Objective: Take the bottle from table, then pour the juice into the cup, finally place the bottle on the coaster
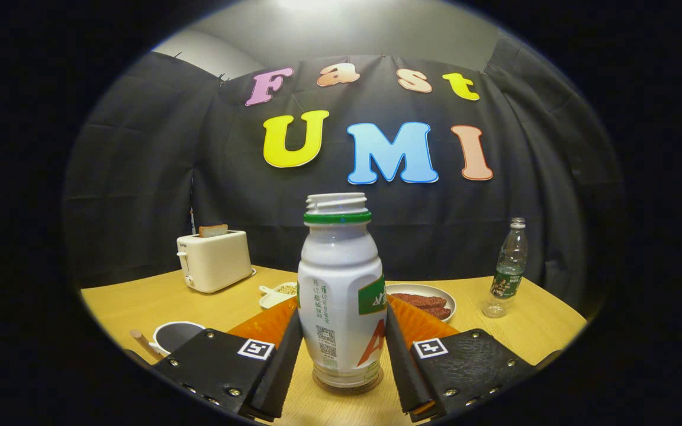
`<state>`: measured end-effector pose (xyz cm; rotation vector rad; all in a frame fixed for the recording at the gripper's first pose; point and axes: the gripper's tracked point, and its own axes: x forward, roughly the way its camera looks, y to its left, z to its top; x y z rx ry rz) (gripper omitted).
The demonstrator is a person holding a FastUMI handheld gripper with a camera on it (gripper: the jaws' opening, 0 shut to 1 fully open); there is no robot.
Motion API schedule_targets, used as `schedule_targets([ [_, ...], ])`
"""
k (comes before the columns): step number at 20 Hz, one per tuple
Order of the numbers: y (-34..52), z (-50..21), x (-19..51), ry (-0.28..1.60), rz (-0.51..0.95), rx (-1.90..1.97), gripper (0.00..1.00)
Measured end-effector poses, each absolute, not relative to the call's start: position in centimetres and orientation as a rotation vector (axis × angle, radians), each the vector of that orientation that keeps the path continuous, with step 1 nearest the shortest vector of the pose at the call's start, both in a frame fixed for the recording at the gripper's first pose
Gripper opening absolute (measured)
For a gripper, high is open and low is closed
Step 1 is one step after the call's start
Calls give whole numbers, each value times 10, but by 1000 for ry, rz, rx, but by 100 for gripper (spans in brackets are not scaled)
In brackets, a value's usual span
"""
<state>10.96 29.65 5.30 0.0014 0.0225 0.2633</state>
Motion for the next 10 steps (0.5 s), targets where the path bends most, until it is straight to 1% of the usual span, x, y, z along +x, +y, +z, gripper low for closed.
schedule_targets([
  [10,301,29,129,70,256,24,71],
])
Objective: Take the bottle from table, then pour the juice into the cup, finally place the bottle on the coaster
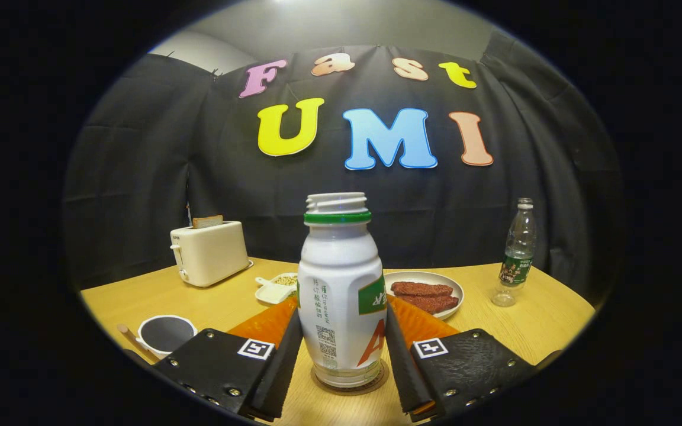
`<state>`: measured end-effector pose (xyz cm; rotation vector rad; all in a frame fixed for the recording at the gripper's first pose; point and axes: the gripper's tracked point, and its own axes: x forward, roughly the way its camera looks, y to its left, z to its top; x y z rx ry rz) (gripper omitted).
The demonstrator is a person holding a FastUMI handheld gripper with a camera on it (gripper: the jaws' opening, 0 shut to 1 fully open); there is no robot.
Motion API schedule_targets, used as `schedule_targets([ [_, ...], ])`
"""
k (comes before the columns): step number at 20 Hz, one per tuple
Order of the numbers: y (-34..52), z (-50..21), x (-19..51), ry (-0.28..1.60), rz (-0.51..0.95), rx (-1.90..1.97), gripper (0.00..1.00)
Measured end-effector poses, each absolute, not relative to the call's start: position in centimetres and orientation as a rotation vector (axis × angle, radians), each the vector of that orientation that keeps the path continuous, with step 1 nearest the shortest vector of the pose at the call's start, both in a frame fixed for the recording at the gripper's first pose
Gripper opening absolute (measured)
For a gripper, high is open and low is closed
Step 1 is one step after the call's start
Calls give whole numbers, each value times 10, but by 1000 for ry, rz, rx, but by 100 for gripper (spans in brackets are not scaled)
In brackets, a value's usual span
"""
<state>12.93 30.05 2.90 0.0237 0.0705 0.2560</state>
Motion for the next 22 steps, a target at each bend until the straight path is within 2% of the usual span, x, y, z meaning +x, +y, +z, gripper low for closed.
schedule_targets([
  [22,305,4,142,82,257,4,71],
])
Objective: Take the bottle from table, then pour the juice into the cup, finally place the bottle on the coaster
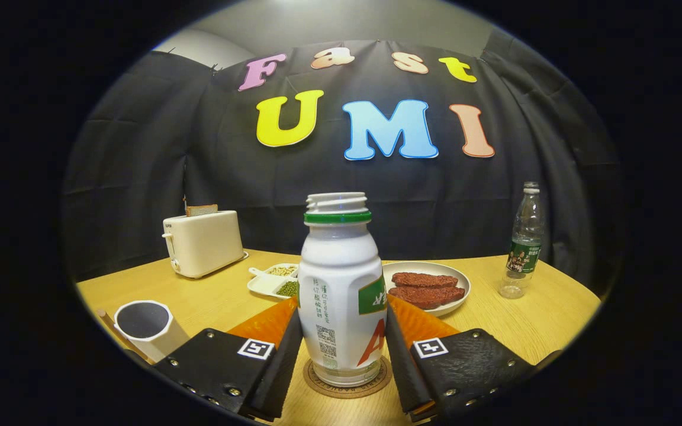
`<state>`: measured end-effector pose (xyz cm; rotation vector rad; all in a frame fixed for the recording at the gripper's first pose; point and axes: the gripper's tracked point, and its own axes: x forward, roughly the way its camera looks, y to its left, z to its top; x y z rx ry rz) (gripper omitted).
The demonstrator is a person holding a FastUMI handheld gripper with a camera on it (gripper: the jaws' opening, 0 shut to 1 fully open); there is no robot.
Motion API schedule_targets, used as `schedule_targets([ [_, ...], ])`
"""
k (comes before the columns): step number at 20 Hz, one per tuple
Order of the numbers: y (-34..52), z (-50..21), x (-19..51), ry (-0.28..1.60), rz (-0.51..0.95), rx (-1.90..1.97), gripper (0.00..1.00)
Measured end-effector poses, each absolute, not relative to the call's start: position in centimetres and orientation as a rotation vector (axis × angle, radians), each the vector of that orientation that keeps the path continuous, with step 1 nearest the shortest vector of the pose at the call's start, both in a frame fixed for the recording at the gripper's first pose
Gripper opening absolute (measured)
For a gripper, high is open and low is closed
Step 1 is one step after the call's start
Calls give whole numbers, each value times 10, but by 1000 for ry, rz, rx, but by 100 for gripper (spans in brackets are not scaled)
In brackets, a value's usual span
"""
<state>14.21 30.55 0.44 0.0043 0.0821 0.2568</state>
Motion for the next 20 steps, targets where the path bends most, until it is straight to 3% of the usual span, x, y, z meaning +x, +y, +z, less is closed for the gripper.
schedule_targets([
  [9,302,7,138,76,271,9,79],
  [10,301,10,137,70,270,5,91],
  [11,299,13,132,61,269,1,97],
  [20,286,73,93,8,234,14,97],
])
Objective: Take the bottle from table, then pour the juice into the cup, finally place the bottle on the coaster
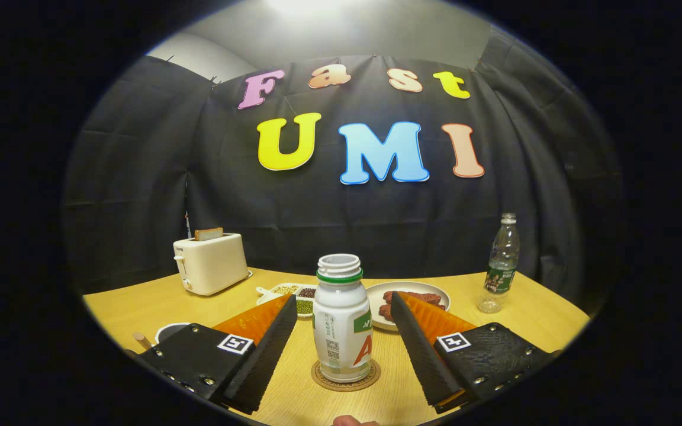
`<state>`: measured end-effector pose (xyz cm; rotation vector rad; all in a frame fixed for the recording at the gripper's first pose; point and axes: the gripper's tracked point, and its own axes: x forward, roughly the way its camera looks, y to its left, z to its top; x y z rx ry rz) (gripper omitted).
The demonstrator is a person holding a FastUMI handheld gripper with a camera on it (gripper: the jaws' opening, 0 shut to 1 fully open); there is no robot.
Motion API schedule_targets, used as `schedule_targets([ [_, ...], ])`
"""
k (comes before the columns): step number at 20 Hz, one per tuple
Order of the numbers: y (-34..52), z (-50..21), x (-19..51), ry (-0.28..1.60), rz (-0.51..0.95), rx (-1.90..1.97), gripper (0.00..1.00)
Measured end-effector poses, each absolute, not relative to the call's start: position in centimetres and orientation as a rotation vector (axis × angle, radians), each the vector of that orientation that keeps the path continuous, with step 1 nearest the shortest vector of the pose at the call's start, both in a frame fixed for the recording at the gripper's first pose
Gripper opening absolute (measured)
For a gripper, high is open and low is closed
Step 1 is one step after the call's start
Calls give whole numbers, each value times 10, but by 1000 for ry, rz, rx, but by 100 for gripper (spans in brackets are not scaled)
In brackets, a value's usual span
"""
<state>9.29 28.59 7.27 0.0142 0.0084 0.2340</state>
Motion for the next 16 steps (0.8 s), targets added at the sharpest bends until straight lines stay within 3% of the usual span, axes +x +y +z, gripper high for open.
schedule_targets([
  [16,255,163,30,-27,179,-35,97],
])
